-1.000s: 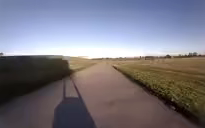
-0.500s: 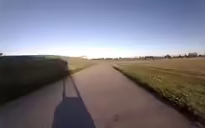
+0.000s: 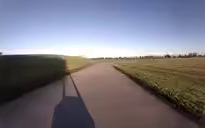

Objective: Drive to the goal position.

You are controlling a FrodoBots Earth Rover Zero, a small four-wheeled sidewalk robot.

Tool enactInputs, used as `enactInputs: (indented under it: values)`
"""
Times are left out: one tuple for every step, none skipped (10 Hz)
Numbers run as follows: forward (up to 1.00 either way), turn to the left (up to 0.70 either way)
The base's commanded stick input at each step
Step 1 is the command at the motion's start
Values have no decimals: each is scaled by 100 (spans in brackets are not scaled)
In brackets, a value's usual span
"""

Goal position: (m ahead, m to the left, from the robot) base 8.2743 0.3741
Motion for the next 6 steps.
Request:
enactInputs:
  values:
    - [85,0]
    - [85,0]
    - [85,0]
    - [85,0]
    - [85,0]
    - [85,0]
